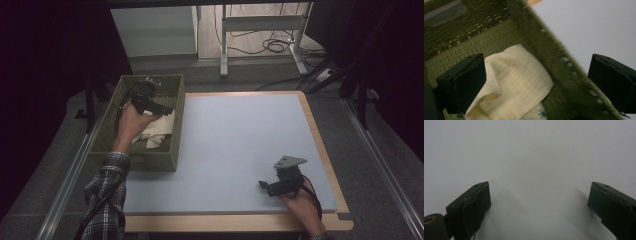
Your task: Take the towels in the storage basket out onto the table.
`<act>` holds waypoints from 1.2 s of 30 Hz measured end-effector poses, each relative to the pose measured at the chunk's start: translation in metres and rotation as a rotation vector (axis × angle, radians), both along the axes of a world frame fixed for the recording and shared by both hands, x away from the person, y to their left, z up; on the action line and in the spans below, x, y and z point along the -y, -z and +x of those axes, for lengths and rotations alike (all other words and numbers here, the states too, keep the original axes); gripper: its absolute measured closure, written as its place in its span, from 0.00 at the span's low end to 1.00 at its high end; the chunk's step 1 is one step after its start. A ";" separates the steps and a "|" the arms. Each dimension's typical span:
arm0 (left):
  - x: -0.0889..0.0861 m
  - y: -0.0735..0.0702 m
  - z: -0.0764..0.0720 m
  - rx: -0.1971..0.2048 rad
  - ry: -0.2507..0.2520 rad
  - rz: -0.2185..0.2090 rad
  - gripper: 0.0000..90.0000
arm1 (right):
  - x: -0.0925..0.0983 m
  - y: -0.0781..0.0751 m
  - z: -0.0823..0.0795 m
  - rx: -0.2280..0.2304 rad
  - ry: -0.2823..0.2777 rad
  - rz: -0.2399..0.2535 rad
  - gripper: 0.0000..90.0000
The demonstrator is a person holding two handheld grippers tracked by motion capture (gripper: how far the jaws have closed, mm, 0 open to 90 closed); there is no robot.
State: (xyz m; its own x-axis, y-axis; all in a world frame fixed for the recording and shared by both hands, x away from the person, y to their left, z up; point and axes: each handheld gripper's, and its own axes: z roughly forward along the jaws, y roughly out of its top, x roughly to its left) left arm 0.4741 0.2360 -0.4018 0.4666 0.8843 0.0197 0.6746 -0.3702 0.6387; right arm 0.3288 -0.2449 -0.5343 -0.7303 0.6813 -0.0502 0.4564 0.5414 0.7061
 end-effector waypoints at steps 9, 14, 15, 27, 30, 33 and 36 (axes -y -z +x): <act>-0.022 0.044 0.021 -0.097 -0.057 0.022 0.01 | 0.000 0.000 0.000 0.000 0.000 0.000 0.05; -0.025 0.067 0.035 -0.176 -0.075 0.042 0.01 | 0.000 0.000 0.000 -0.001 0.000 0.000 0.05; -0.025 0.071 0.038 -0.191 -0.079 0.046 0.01 | 0.000 0.000 0.000 0.000 0.000 0.000 0.05; -0.020 0.101 0.062 -0.402 -0.111 0.131 0.01 | 0.000 0.000 0.000 0.000 0.000 0.001 0.05; -0.018 0.110 0.064 -0.460 -0.100 0.124 0.01 | 0.000 0.000 0.000 0.000 0.000 0.001 0.05; -0.019 0.114 0.064 -0.486 -0.082 0.116 0.00 | 0.000 0.000 0.000 -0.001 0.000 0.001 0.05; -0.019 0.111 0.063 -0.490 -0.087 0.124 0.07 | 0.000 0.000 0.000 0.000 0.000 0.001 0.05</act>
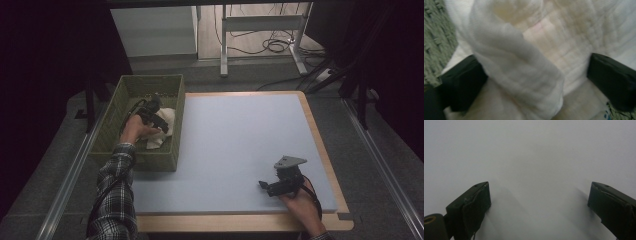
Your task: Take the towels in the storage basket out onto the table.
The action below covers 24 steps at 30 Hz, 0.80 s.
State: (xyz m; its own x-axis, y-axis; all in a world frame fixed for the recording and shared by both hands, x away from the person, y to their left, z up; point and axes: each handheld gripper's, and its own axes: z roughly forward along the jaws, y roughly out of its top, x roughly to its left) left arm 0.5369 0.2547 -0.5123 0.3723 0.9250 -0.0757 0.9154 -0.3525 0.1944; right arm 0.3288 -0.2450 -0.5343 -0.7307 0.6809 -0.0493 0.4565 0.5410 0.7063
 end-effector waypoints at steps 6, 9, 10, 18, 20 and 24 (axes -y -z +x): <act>-0.001 -0.008 -0.005 -0.005 0.006 -0.017 0.45 | 0.000 0.000 0.000 0.000 0.000 0.000 0.05; 0.003 -0.011 -0.007 -0.011 0.048 -0.045 0.68 | 0.000 0.000 0.000 0.000 0.000 0.000 0.05; 0.004 -0.011 -0.008 -0.008 0.060 -0.043 0.76 | 0.000 0.000 0.000 0.000 0.000 0.000 0.05; -0.002 -0.018 -0.008 0.003 0.021 -0.083 0.84 | 0.000 0.000 0.000 -0.001 0.000 0.000 0.05; -0.002 -0.020 -0.009 0.017 0.016 -0.082 0.84 | 0.000 0.000 0.000 -0.001 0.000 0.000 0.05; -0.008 -0.036 -0.017 0.071 0.008 -0.079 0.84 | 0.000 0.000 0.000 0.000 0.000 0.000 0.05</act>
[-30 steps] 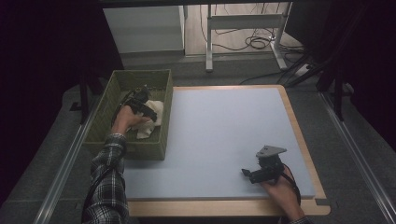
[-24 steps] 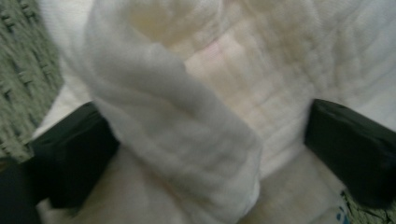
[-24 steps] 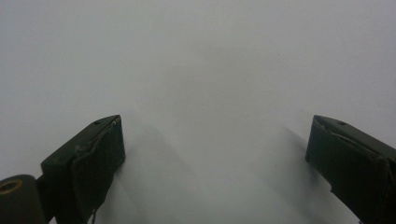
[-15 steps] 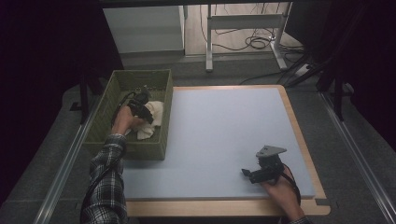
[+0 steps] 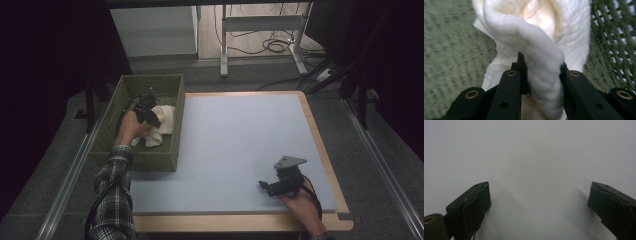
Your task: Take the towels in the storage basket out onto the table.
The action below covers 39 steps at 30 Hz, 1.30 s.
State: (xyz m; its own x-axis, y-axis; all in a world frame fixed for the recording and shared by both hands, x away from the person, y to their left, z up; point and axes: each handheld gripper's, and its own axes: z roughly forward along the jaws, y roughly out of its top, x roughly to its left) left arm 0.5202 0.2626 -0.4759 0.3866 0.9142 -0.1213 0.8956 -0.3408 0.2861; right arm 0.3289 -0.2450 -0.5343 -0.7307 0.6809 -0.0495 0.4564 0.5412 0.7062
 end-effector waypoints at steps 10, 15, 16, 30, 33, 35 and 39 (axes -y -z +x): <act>-0.020 -0.039 -0.023 0.102 -0.027 -0.037 0.84 | 0.000 0.000 0.000 0.000 0.000 0.000 0.05; -0.032 -0.059 -0.039 0.162 -0.049 -0.063 0.83 | 0.000 0.000 0.000 0.000 0.000 0.000 0.05; -0.033 -0.062 -0.042 0.172 -0.051 -0.066 0.83 | 0.000 0.000 0.000 0.000 0.000 0.000 0.05; -0.035 -0.103 -0.073 0.267 -0.017 -0.127 0.83 | 0.000 0.000 0.000 0.001 0.000 -0.001 0.05; -0.031 -0.108 -0.077 0.281 -0.001 -0.144 0.83 | 0.000 0.000 0.000 0.001 0.000 -0.001 0.05; -0.029 -0.109 -0.078 0.284 0.005 -0.147 0.83 | 0.000 0.000 0.000 0.001 0.000 -0.001 0.05; -0.018 -0.116 -0.081 0.297 0.035 -0.157 0.83 | 0.000 0.000 0.000 0.001 0.000 -0.001 0.05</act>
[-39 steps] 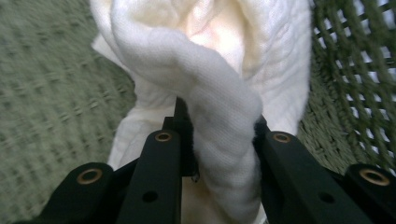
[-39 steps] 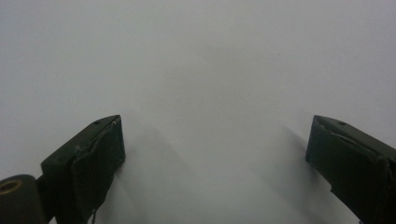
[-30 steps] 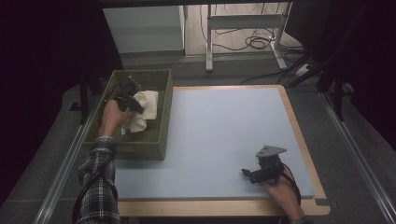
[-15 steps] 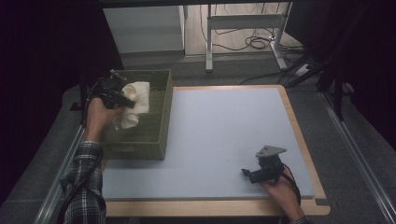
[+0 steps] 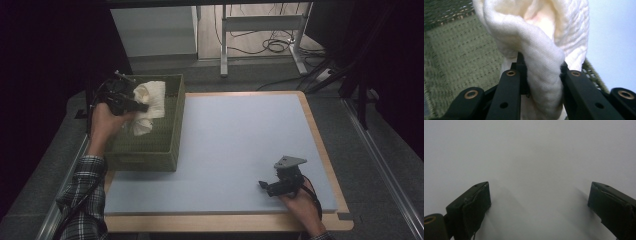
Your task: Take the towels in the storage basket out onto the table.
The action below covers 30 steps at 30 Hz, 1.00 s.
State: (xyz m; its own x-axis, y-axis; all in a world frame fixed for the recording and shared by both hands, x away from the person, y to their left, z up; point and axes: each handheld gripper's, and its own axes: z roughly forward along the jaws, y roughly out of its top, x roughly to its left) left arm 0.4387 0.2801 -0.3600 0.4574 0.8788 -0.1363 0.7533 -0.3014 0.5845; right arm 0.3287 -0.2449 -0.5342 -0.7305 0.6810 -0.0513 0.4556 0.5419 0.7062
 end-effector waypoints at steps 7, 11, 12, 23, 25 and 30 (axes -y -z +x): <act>0.016 -0.012 -0.004 0.026 0.037 -0.021 0.83 | 0.000 0.000 0.000 -0.001 0.000 0.001 0.05; 0.028 -0.016 -0.004 0.040 0.067 -0.041 0.82 | 0.000 0.000 0.000 0.000 -0.001 0.000 0.05; 0.032 -0.016 -0.004 0.042 0.075 -0.040 0.82 | 0.000 0.000 0.000 0.000 -0.001 0.000 0.05; 0.076 -0.015 0.003 0.052 0.144 -0.043 0.82 | 0.000 0.000 0.000 -0.002 -0.001 0.000 0.05; 0.090 -0.014 0.004 0.054 0.176 -0.039 0.82 | 0.000 0.000 0.000 -0.002 -0.001 0.001 0.05; 0.113 -0.008 0.007 0.054 0.212 -0.035 0.82 | 0.000 0.000 0.000 -0.001 -0.001 0.001 0.05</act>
State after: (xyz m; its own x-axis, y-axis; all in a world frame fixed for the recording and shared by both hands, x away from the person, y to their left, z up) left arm 0.4453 0.1668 -0.3522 0.6387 0.7574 -0.1357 0.6428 -0.4283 0.6351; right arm 0.3287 -0.2449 -0.5343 -0.7315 0.6800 -0.0496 0.4559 0.5419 0.7060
